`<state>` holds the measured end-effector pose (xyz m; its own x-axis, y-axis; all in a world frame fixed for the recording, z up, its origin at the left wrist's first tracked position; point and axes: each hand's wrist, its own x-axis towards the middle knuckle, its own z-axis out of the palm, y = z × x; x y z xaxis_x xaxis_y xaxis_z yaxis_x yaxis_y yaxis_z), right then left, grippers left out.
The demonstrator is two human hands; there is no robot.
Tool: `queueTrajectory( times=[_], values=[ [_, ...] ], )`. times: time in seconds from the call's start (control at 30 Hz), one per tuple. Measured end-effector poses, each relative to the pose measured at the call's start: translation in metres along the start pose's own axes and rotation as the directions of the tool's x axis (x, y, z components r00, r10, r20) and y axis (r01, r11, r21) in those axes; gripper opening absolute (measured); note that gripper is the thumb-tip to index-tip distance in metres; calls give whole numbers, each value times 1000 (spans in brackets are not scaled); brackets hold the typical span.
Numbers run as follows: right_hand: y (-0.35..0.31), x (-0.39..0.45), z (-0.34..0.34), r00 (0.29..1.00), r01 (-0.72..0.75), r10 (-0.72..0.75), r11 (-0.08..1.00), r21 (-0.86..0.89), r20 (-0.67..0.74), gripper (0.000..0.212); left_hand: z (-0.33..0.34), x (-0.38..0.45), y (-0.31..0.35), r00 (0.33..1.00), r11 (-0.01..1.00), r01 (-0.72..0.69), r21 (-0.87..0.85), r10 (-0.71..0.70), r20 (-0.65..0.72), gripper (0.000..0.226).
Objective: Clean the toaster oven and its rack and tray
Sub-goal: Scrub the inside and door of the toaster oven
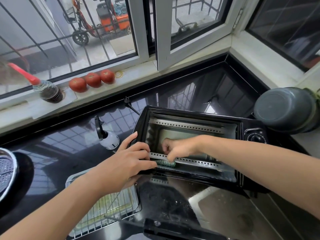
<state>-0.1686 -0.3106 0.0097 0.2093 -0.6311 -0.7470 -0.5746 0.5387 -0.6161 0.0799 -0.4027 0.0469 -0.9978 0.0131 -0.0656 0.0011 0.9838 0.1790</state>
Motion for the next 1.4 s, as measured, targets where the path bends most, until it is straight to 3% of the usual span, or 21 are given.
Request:
queueTrajectory(
  times=[0.1,0.2,0.33,0.53,0.63,0.7,0.77,0.8,0.97,1.07,1.13,1.2,1.27,1.4],
  values=[
    [0,-16,8,996,34,-54,965,-261,-69,35,0,-1,1,1000,1000,-1,8,1,11,51],
    [9,-24,16,935,102,-257,857,-506,-246,20,-5,-2,2,1000,1000,0,27,-1,27,51],
    [13,-23,24,894,89,-336,783,-616,-298,22,-5,-1,2,1000,1000,3,16,-3,12,54],
    [4,-33,26,821,338,-491,828,-448,-290,13,-1,-1,0,1000,1000,-8,19,8,0,54],
    [9,-49,18,884,298,-387,899,-321,-264,13,-3,-1,0,1000,1000,-7,5,7,5,52],
    [17,-54,10,938,239,-244,970,-53,-244,13,-4,-2,1,1000,1000,-2,0,2,1,52],
    [18,-50,5,973,214,-171,920,329,-157,13,-2,-2,0,1000,1000,-1,-2,1,0,53],
    [16,-44,4,979,199,-163,887,417,-121,13,-2,-2,0,1000,1000,-3,-6,3,-2,53],
    [-1,-17,-1,996,85,-92,953,292,11,14,-2,-1,-1,1000,1000,-7,-1,7,3,52],
    [2,-4,-4,997,-59,38,949,311,73,41,-1,-1,1,1000,1000,-2,-6,2,8,54],
    [5,7,-3,993,-117,110,912,394,40,54,-2,-1,2,1000,1000,-2,-5,2,4,54],
    [3,16,2,991,-125,134,911,393,5,40,-4,-1,2,1000,1000,0,-3,0,12,52],
    [0,25,5,990,-139,131,932,335,46,37,-7,-2,3,1000,1000,5,3,-5,21,52],
    [-6,29,4,985,-158,145,975,155,94,59,-8,0,3,999,1000,12,4,-12,39,50]
  ],
)
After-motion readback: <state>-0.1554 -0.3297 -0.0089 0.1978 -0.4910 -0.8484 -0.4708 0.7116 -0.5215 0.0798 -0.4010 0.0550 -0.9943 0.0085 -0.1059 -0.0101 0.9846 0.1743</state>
